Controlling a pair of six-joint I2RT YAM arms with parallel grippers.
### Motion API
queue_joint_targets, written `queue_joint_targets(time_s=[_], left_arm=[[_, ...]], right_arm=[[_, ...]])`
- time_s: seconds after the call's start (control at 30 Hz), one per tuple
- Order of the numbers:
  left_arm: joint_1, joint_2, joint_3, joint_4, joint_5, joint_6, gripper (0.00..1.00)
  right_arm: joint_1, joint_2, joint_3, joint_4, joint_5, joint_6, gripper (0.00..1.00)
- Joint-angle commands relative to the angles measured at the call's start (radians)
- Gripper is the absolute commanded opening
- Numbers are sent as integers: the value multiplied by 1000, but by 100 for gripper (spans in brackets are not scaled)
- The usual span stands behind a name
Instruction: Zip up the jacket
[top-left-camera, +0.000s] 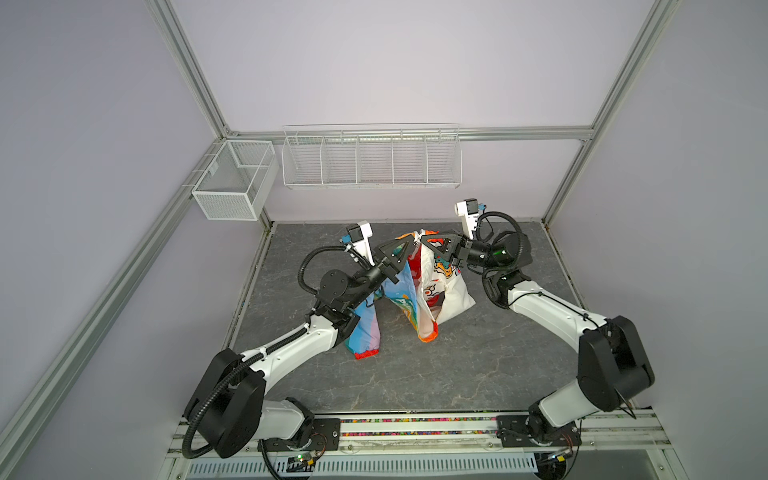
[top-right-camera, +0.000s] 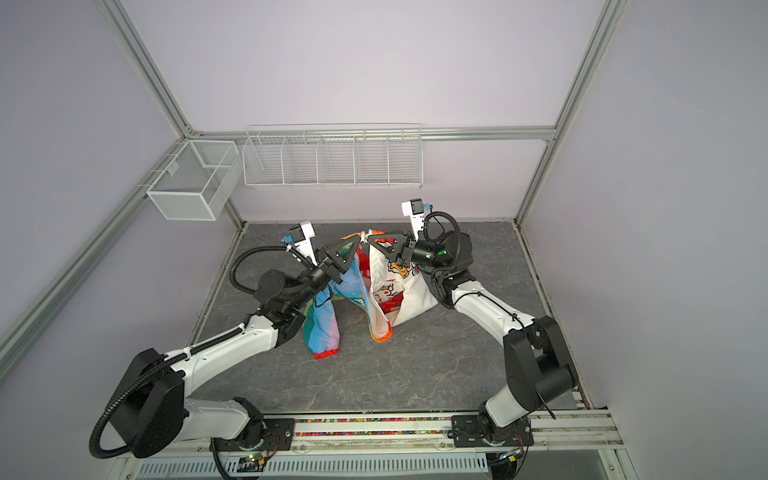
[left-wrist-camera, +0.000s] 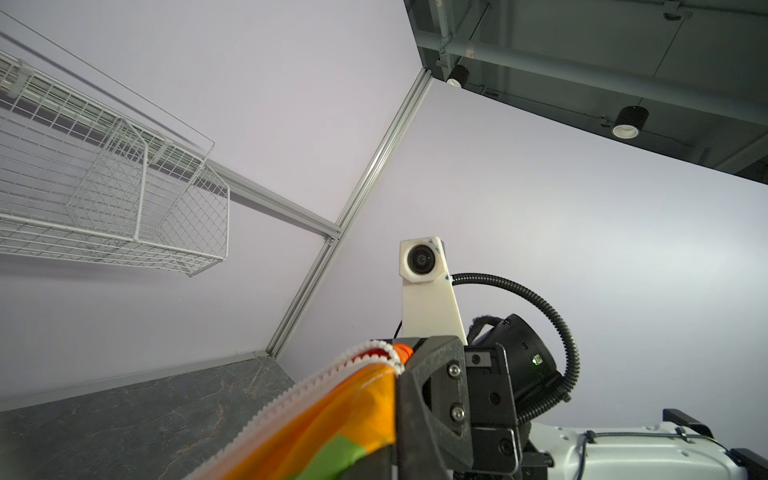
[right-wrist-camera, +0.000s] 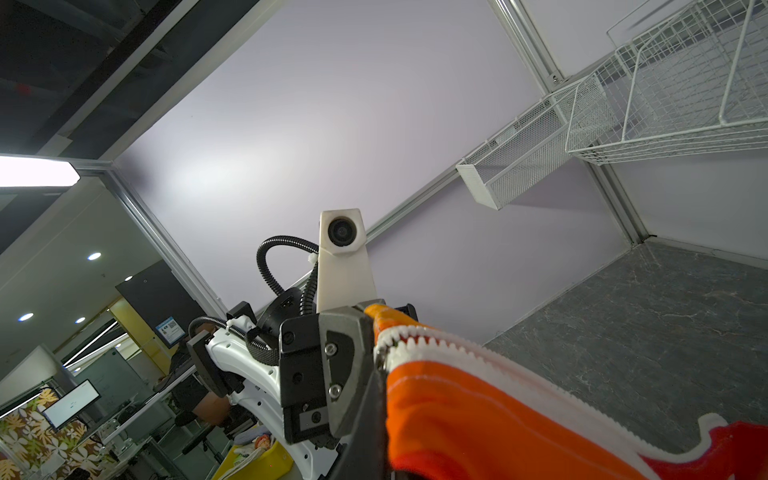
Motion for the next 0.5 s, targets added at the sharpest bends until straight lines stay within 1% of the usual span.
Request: queue_joint_targets(time_s=[0.0, 0.3, 0.4, 0.47], left_arm=[[-4, -27, 4, 12, 16, -5, 0], [-4, -51, 18, -9, 6, 0, 0], [-4, -59, 23, -27, 7, -3, 0], [-2, -64, 34, -61, 13, -2, 0]], right_arm=[[-2, -39, 3, 31, 3, -7, 6], [-5, -59, -3, 4, -9, -26, 6], [-4, -72, -4, -26, -3, -51, 6], [-3, -88, -6, -79, 18, -89, 6]])
